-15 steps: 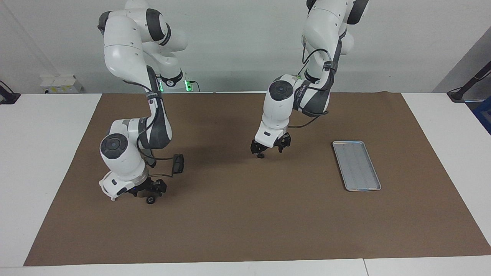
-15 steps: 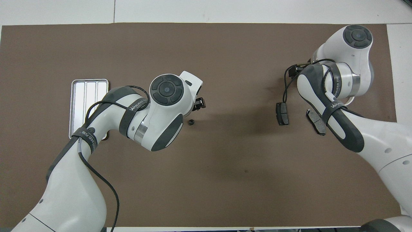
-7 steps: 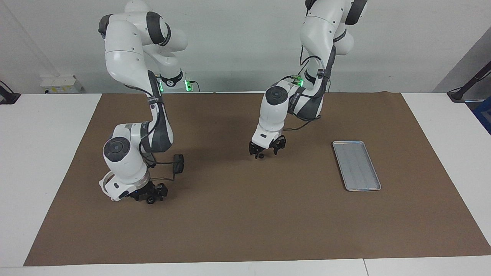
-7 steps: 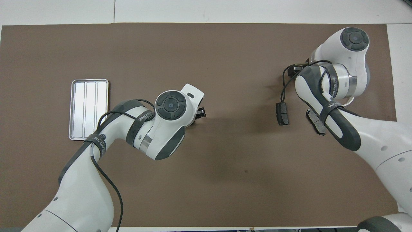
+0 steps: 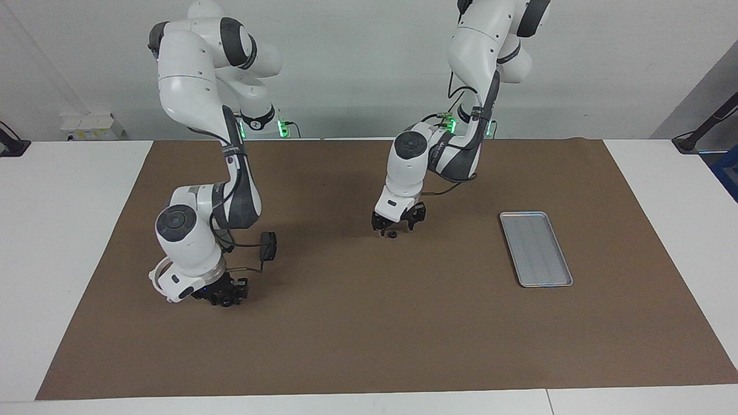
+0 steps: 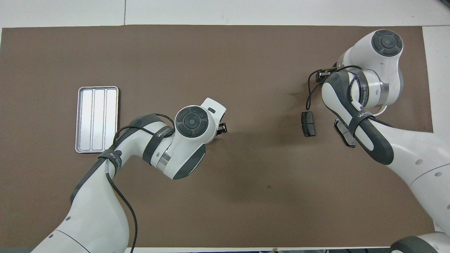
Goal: Pick bearing gear from pile to tray
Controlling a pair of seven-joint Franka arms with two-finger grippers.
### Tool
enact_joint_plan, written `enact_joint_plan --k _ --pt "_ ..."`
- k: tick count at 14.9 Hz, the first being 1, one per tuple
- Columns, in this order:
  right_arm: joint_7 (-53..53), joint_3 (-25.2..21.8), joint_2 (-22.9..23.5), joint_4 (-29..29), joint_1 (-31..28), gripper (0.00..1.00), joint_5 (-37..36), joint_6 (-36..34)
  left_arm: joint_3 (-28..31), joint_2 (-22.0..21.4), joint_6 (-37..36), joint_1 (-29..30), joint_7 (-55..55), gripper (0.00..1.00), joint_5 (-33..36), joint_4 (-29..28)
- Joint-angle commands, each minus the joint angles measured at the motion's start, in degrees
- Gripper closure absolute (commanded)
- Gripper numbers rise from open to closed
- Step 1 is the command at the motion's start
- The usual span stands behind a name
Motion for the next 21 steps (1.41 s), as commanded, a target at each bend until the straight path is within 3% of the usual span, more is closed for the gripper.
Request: enact_joint_plan --k 1,4,5,9,14,17,19,21 --pt "-0.4 0.7 0.3 -0.9 -1.1 0.61 -0.7 1.7 0.9 -1.0 1.3 -1.8 -2.5 0.07 1.2 -1.6" --pt "-0.4 0.7 0.2 -0.9 -1.1 0.95 -0.6 1.6 1.0 -1.0 1.5 -2.1 -2.6 0.07 1.2 -1.6" --pt "-0.4 0.7 0.2 -0.9 -1.1 1.0 -0.6 1.5 1.0 -1.0 1.7 -2.0 -2.6 0.07 1.4 -1.6" --pt "-1.3 0.7 -0.5 -0.4 -1.2 1.0 -0.7 -1.3 1.1 -0.7 2.5 -1.7 -2.5 0.08 2.3 -1.7" --pt "-5.0 0.7 -7.1 5.5 -0.4 1.0 -1.4 -18.1 1.1 -0.3 3.2 -1.1 -2.5 0.08 3.9 -1.7" --pt "-5.7 1.4 -10.4 11.9 0.2 1.0 -2.5 -31.7 1.2 -0.1 4.4 -1.1 -2.5 0.09 3.9 -2.4" --pt "-5.5 2.0 -13.1 15.0 0.3 1.0 -2.5 -38.9 1.2 -0.1 4.7 -1.1 -2.5 0.13 3.9 -2.4" --pt "-5.7 2.3 -17.2 15.0 0.3 1.0 -2.2 -42.0 1.2 0.0 5.0 -1.1 -2.5 0.39 3.9 -2.4"
